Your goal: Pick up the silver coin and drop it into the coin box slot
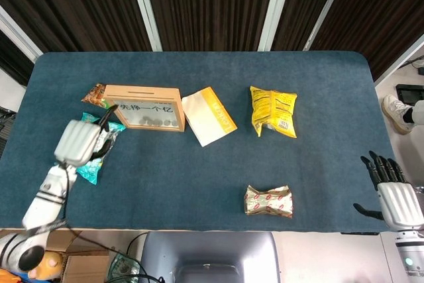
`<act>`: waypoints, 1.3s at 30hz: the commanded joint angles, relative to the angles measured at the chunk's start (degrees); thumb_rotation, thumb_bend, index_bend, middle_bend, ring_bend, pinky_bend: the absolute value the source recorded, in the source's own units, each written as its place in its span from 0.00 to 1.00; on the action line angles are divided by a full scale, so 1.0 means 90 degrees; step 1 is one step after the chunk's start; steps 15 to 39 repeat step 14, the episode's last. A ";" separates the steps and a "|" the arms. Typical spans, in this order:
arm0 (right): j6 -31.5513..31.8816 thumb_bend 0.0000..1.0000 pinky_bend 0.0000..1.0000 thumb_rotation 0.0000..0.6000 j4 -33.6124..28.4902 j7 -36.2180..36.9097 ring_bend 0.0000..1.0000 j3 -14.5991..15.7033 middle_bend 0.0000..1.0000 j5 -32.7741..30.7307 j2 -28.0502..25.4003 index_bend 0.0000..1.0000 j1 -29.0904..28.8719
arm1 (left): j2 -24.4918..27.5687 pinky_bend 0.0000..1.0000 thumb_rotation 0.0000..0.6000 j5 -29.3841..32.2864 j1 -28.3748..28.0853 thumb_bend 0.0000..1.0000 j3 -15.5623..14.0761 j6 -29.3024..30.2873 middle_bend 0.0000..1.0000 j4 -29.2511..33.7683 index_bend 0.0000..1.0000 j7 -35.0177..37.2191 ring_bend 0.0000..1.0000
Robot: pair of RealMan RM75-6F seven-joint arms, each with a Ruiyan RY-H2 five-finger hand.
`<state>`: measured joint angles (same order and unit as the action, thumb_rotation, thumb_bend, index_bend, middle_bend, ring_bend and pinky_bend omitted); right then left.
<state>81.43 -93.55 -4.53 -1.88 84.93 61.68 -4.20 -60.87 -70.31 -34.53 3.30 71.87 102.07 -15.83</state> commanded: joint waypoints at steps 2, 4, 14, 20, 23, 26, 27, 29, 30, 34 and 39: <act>-0.0038 0.17 0.00 1.00 -0.0059 -0.0182 0.00 0.0030 0.00 0.0043 0.0080 0.00 -0.0029 | -0.0522 0.02 1.00 -0.1605 0.2272 0.38 -0.1523 0.1950 0.00 -0.0992 0.00 0.0873 0.00; -0.0042 0.17 0.00 1.00 -0.0093 -0.0300 0.00 0.0042 0.00 0.0088 0.0130 0.00 -0.0049 | -0.0689 0.00 1.00 -0.1542 0.2518 0.38 -0.1616 0.1945 0.00 -0.1200 0.00 0.0822 0.00; 0.0258 0.17 0.00 1.00 -0.0127 -0.0264 0.00 0.0163 0.00 0.0412 0.0111 0.00 0.0078 | -0.0693 0.00 1.00 -0.1836 0.2895 0.37 -0.1165 0.2517 0.00 -0.1449 0.00 0.1242 0.00; 0.0258 0.17 0.00 1.00 -0.0127 -0.0264 0.00 0.0163 0.00 0.0412 0.0111 0.00 0.0078 | -0.0693 0.00 1.00 -0.1836 0.2895 0.37 -0.1165 0.2517 0.00 -0.1449 0.00 0.1242 0.00; 0.0258 0.17 0.00 1.00 -0.0127 -0.0264 0.00 0.0163 0.00 0.0412 0.0111 0.00 0.0078 | -0.0693 0.00 1.00 -0.1836 0.2895 0.37 -0.1165 0.2517 0.00 -0.1449 0.00 0.1242 0.00; 0.0258 0.17 0.00 1.00 -0.0127 -0.0264 0.00 0.0163 0.00 0.0412 0.0111 0.00 0.0078 | -0.0693 0.00 1.00 -0.1836 0.2895 0.37 -0.1165 0.2517 0.00 -0.1449 0.00 0.1242 0.00; 0.0258 0.17 0.00 1.00 -0.0127 -0.0264 0.00 0.0163 0.00 0.0412 0.0111 0.00 0.0078 | -0.0693 0.00 1.00 -0.1836 0.2895 0.37 -0.1165 0.2517 0.00 -0.1449 0.00 0.1242 0.00; 0.0258 0.17 0.00 1.00 -0.0127 -0.0264 0.00 0.0163 0.00 0.0412 0.0111 0.00 0.0078 | -0.0693 0.00 1.00 -0.1836 0.2895 0.37 -0.1165 0.2517 0.00 -0.1449 0.00 0.1242 0.00; 0.0258 0.17 0.00 1.00 -0.0127 -0.0264 0.00 0.0163 0.00 0.0412 0.0111 0.00 0.0078 | -0.0693 0.00 1.00 -0.1836 0.2895 0.37 -0.1165 0.2517 0.00 -0.1449 0.00 0.1242 0.00; 0.0258 0.17 0.00 1.00 -0.0127 -0.0264 0.00 0.0163 0.00 0.0412 0.0111 0.00 0.0078 | -0.0693 0.00 1.00 -0.1836 0.2895 0.37 -0.1165 0.2517 0.00 -0.1449 0.00 0.1242 0.00; 0.0258 0.17 0.00 1.00 -0.0127 -0.0264 0.00 0.0163 0.00 0.0412 0.0111 0.00 0.0078 | -0.0693 0.00 1.00 -0.1836 0.2895 0.37 -0.1165 0.2517 0.00 -0.1449 0.00 0.1242 0.00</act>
